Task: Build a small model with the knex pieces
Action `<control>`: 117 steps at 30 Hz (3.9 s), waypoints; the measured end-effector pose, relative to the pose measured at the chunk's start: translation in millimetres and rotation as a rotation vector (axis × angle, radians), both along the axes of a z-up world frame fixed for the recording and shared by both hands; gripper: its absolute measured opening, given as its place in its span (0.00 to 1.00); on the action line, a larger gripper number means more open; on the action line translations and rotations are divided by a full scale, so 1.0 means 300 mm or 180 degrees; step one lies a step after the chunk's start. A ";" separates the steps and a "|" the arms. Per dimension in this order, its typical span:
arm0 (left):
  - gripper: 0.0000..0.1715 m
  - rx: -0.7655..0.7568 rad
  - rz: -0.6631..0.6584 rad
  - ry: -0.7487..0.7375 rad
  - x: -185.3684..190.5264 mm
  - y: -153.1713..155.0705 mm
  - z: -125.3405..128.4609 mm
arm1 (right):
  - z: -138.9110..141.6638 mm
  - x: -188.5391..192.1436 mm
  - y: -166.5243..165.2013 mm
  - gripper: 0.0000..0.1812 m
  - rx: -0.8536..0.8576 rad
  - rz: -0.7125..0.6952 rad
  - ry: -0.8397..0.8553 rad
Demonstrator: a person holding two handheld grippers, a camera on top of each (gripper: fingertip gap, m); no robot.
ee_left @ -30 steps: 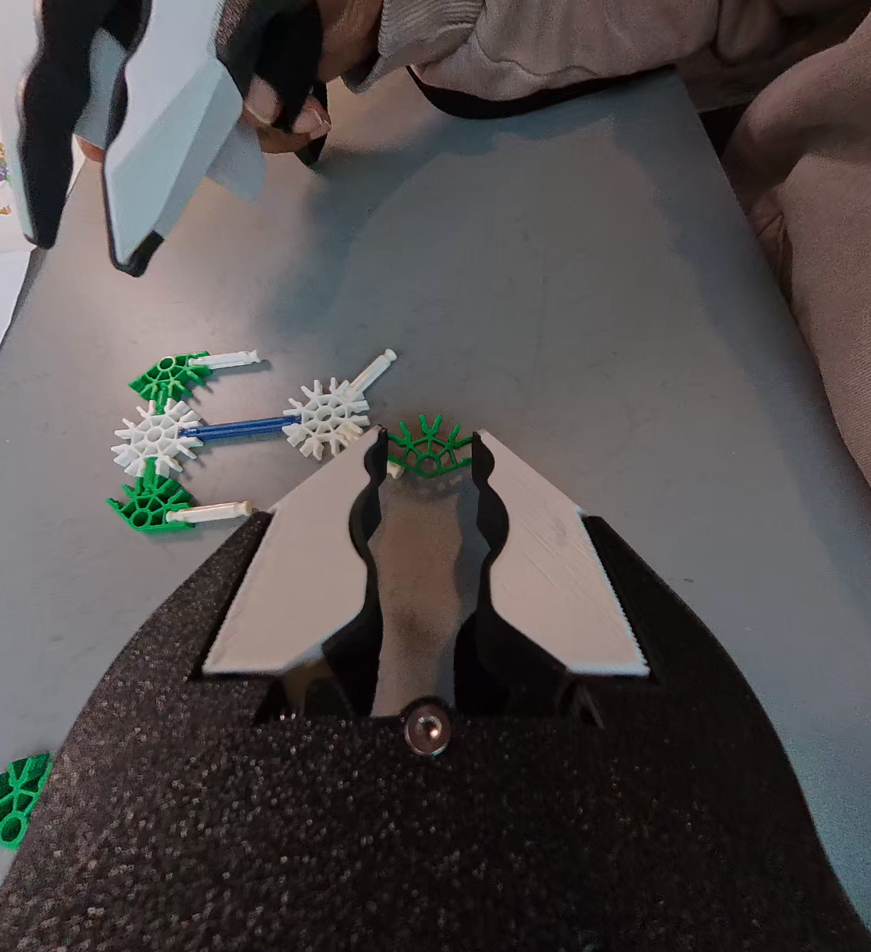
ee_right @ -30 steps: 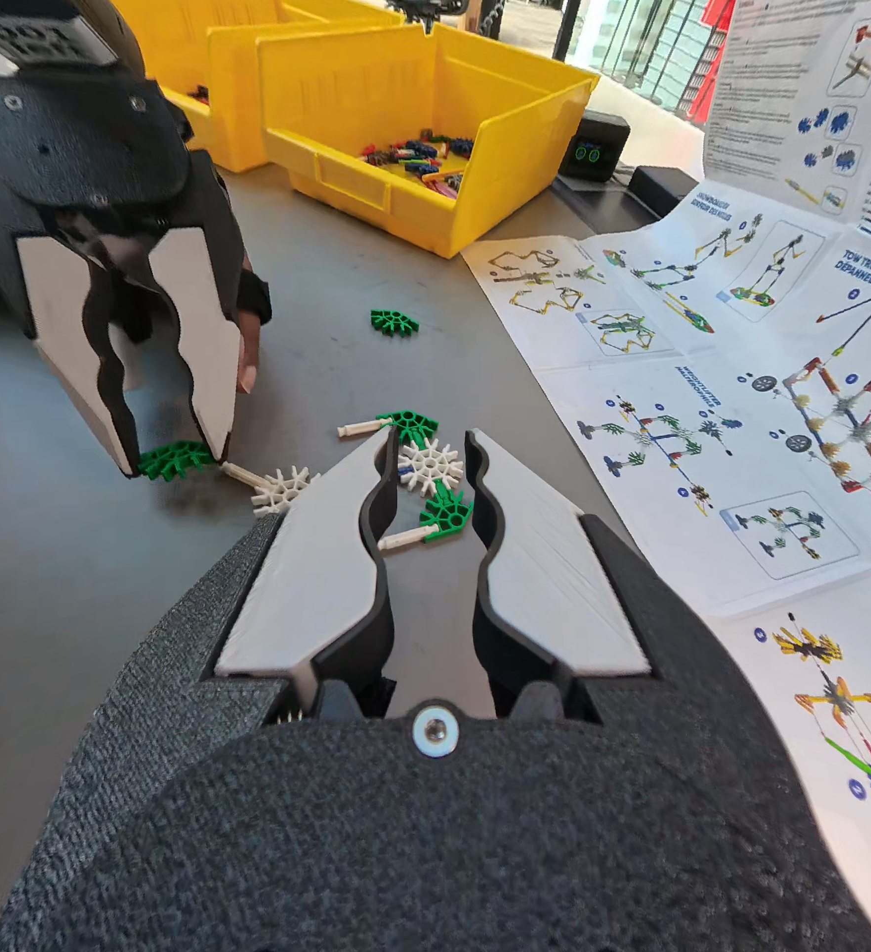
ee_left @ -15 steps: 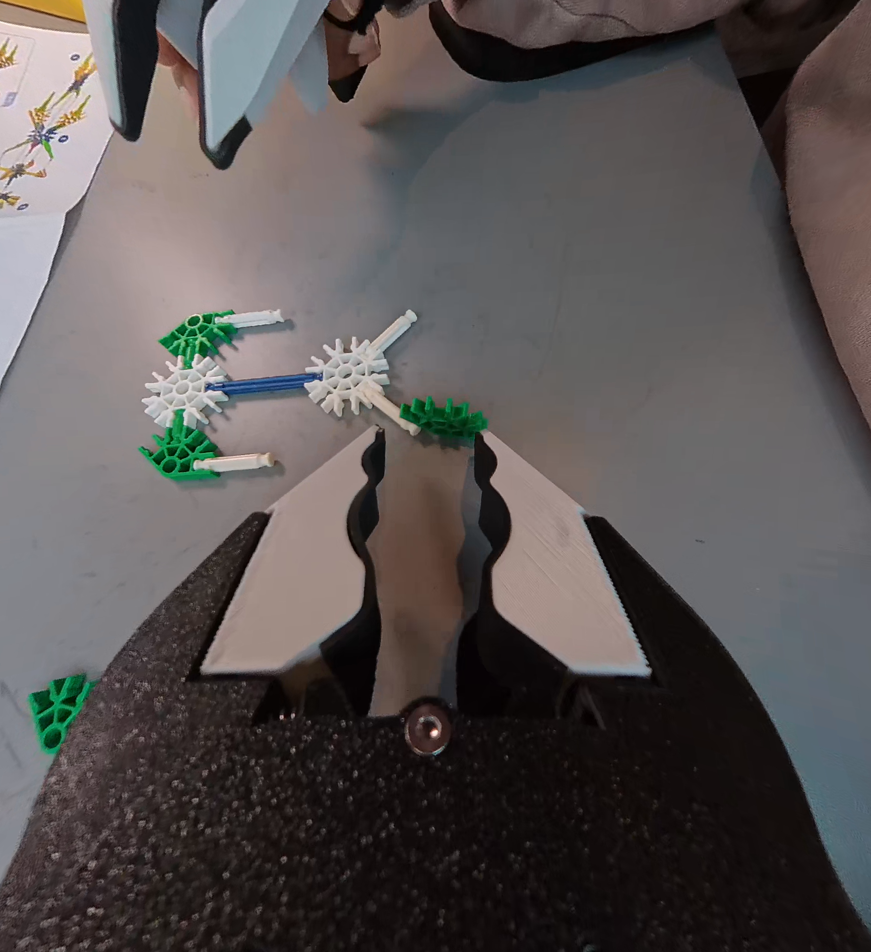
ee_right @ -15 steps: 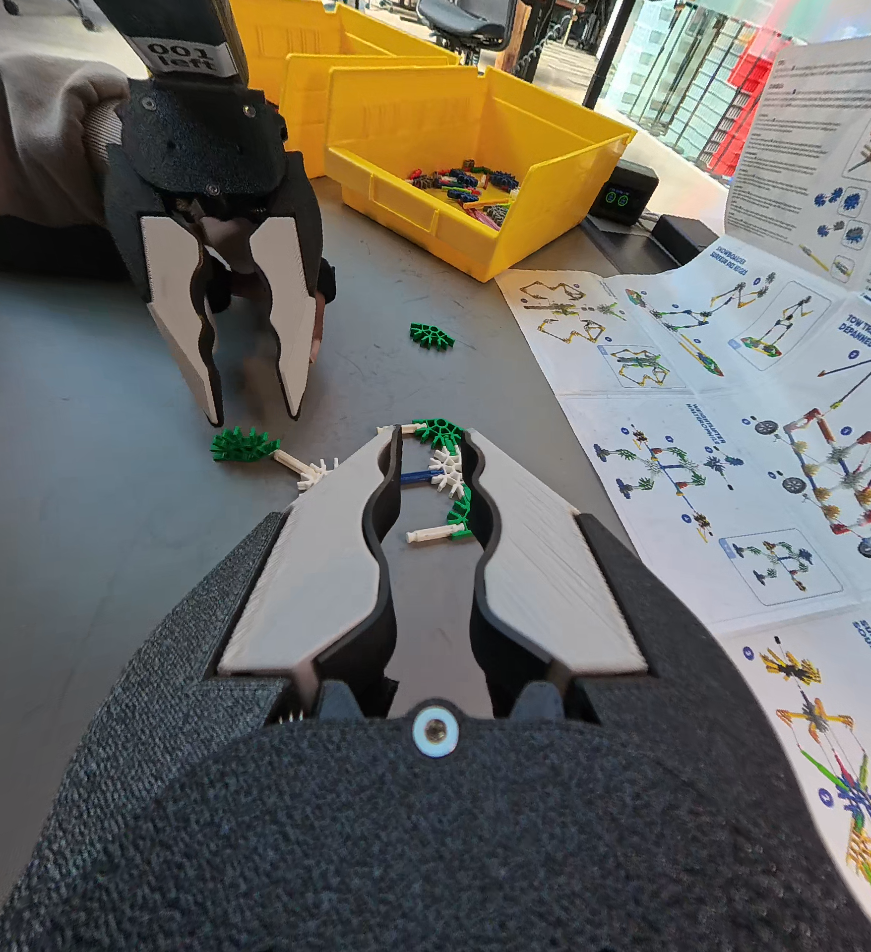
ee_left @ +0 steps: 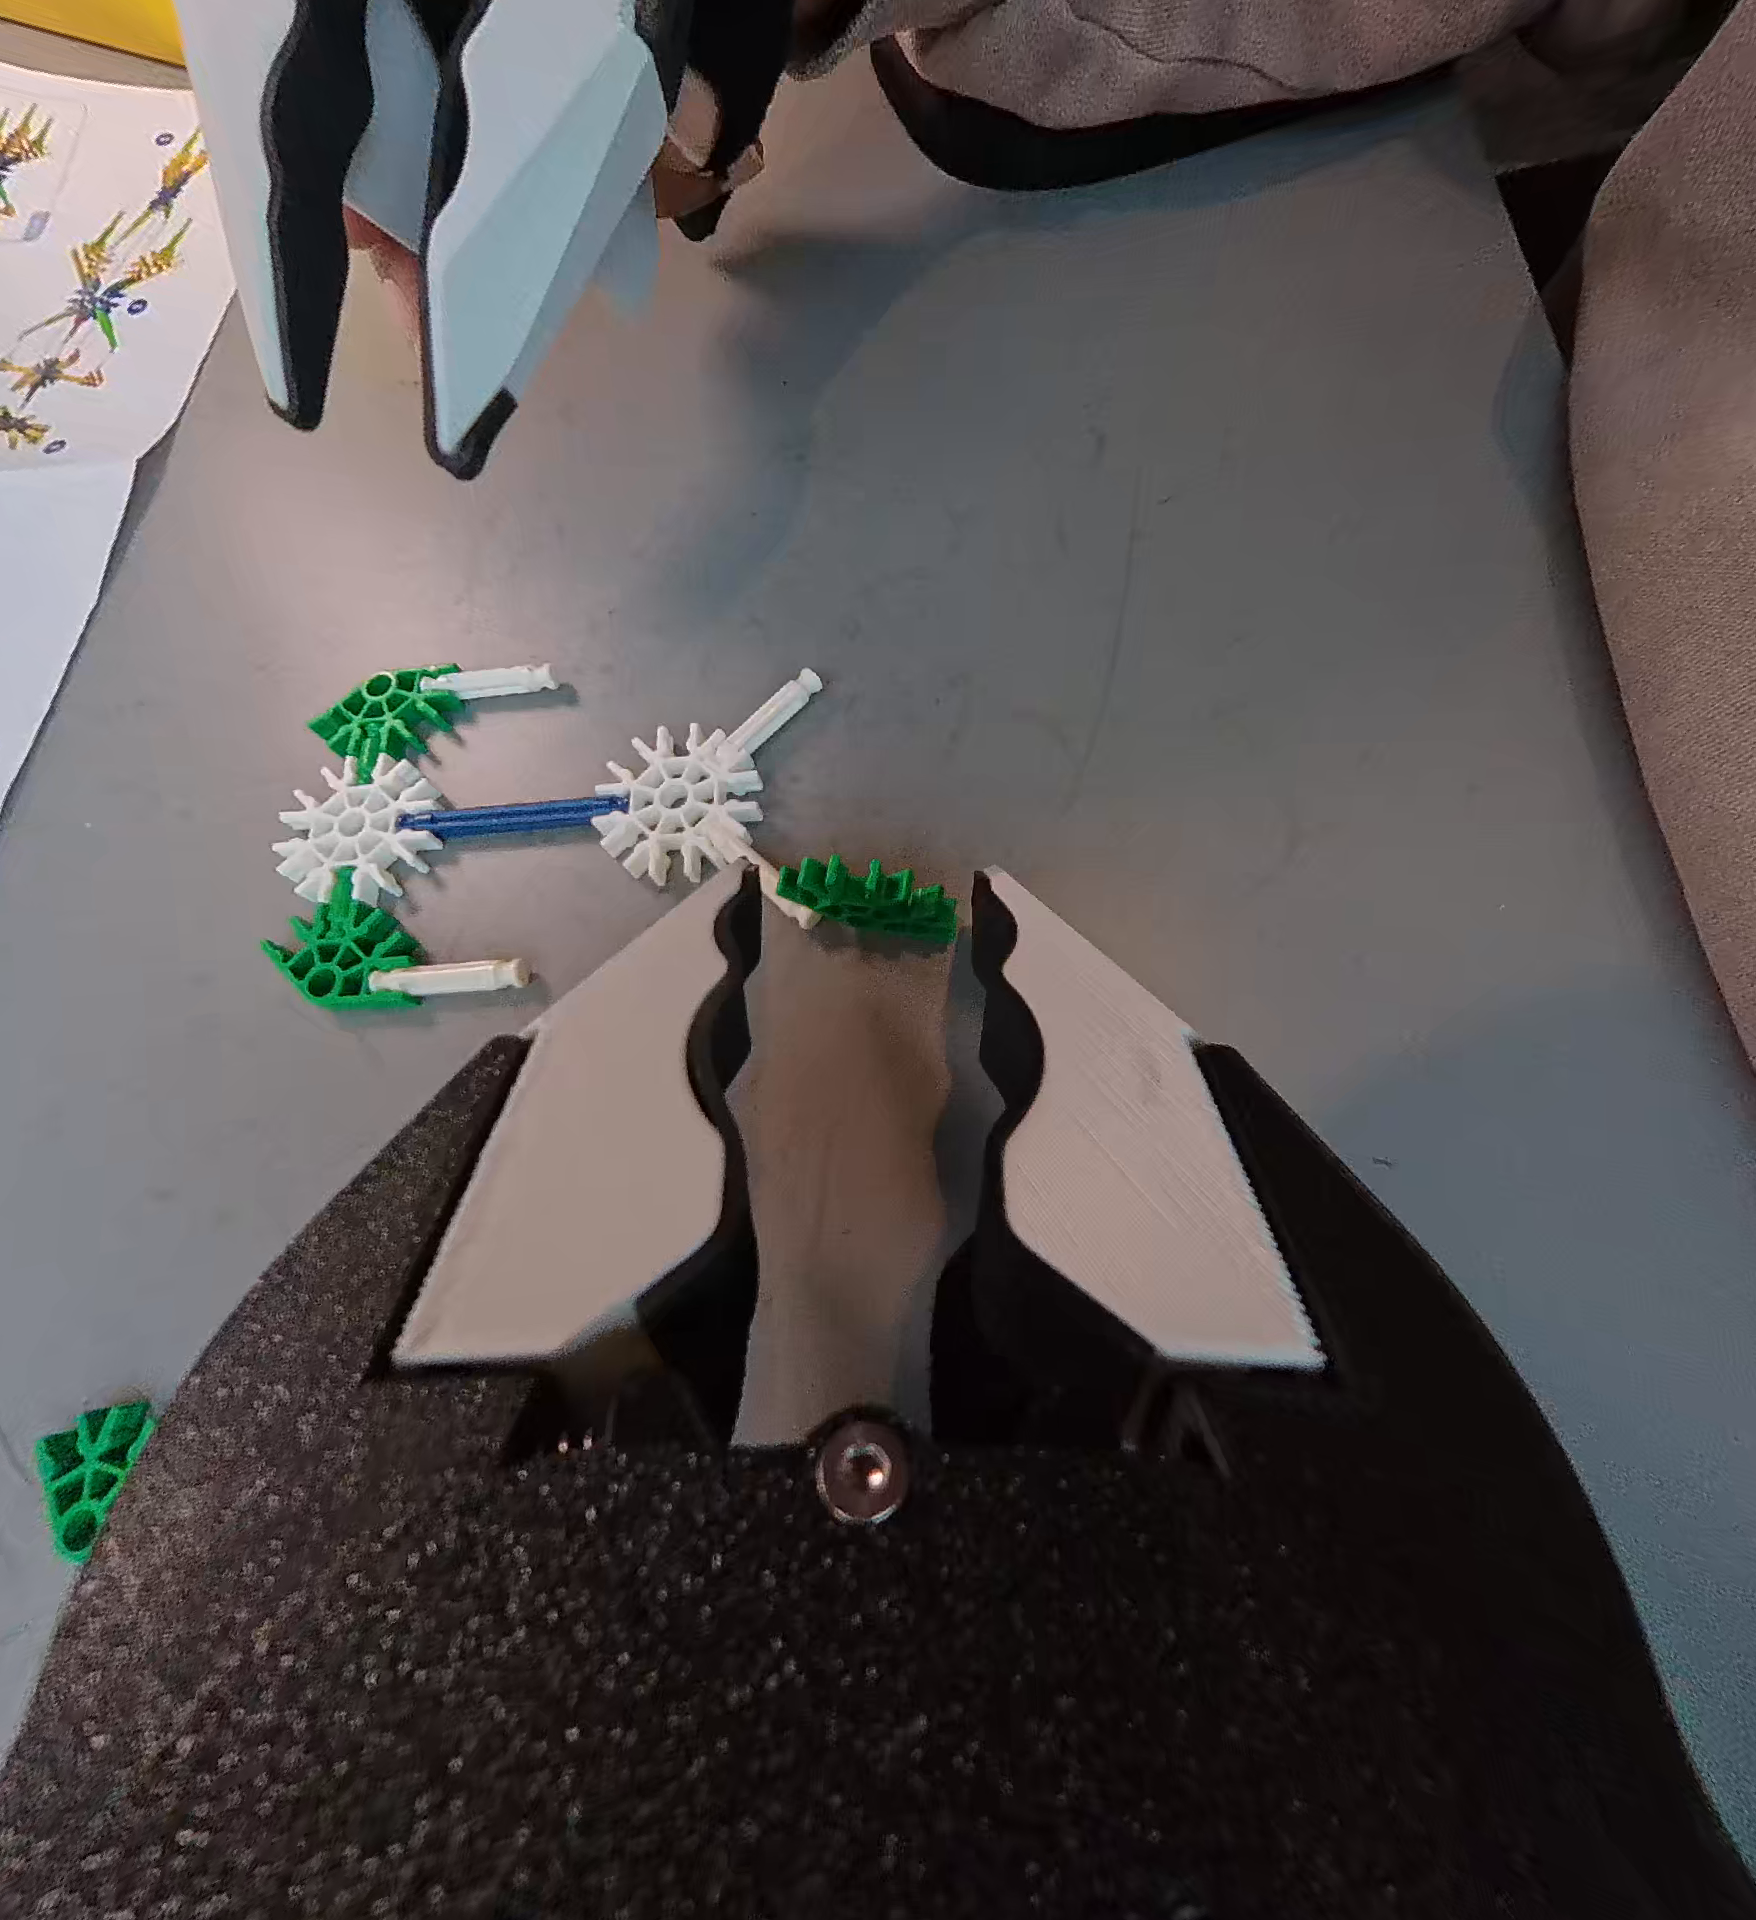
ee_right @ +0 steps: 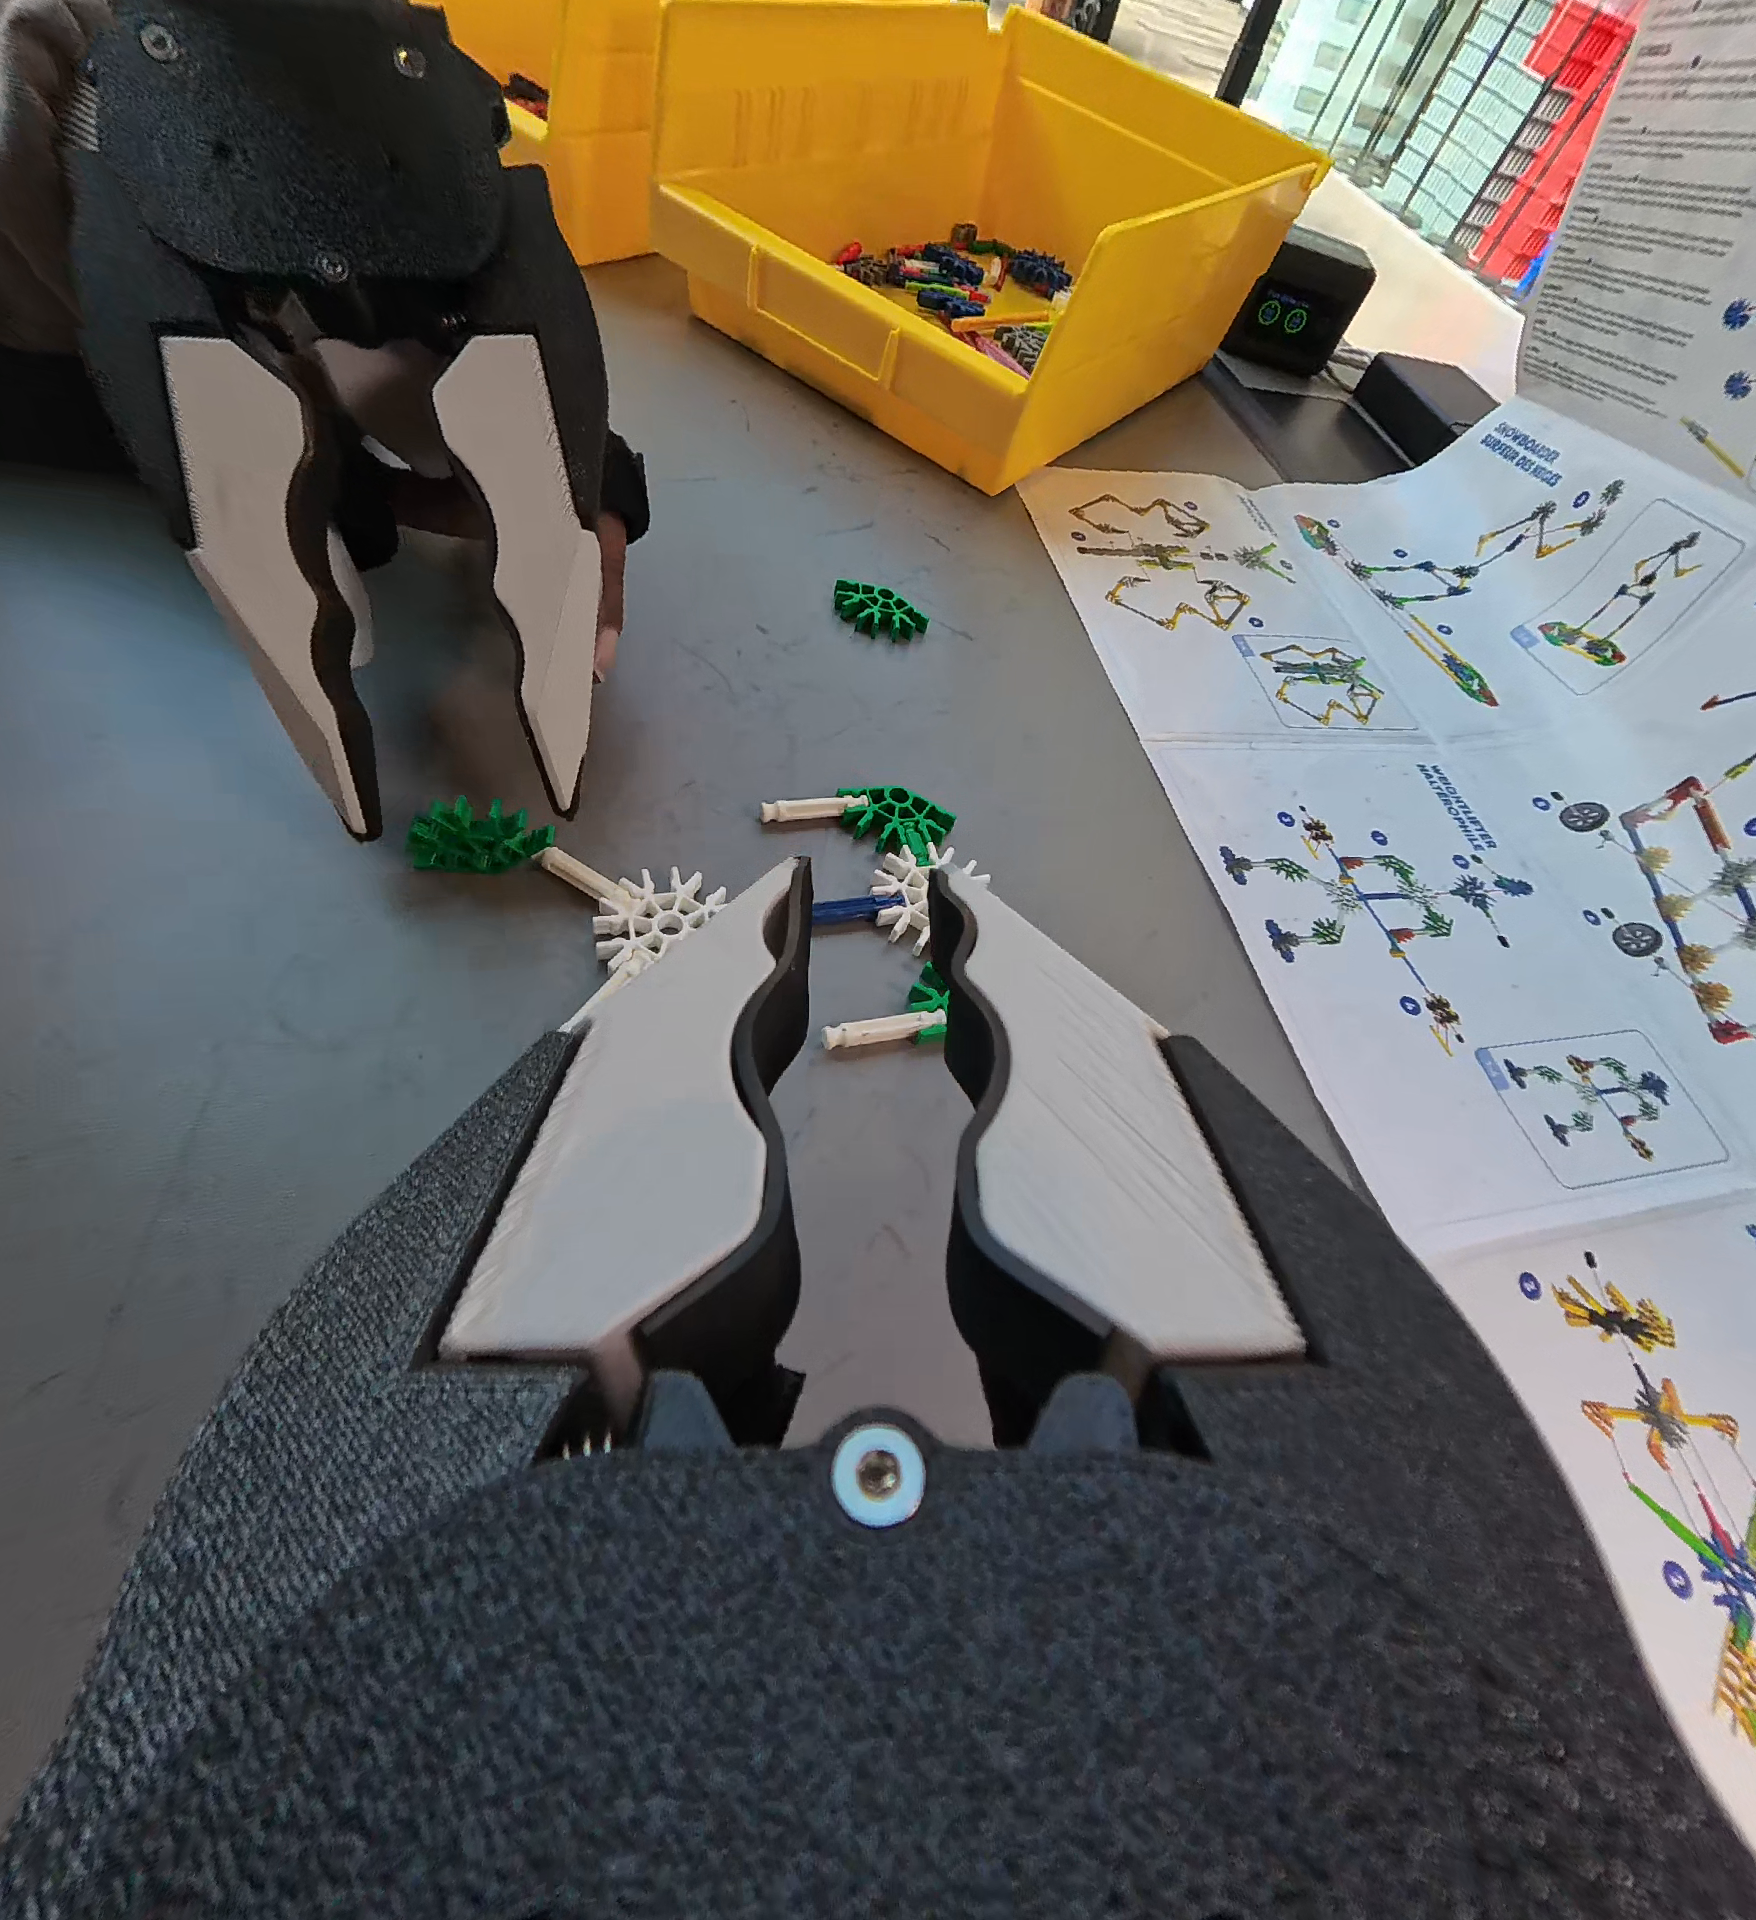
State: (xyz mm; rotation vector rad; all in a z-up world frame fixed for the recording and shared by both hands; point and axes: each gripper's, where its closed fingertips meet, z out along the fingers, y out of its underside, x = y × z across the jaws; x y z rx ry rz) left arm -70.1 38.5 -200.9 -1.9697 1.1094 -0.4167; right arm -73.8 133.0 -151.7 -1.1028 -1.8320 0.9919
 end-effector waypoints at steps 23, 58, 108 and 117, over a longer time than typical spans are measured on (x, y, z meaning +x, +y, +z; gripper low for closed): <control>0.19 -0.0313 -0.0058 -0.0133 -0.002 -0.041 -0.008 | -0.046 0.023 -0.070 0.12 -0.0070 0.0313 -0.0315; 0.11 -0.0662 0.0471 0.0010 -0.056 -0.029 -0.031 | -0.100 0.042 -0.152 0.13 -0.0001 0.0603 -0.0604; 0.12 -0.1272 0.0369 -0.0365 -0.106 -0.109 0.001 | -0.177 0.125 -0.299 0.13 -0.0007 0.0881 -0.1626; 0.19 -0.0699 0.0392 -0.0213 -0.110 -0.024 -0.011 | -0.122 0.018 -0.286 0.20 0.0147 0.0703 -0.1221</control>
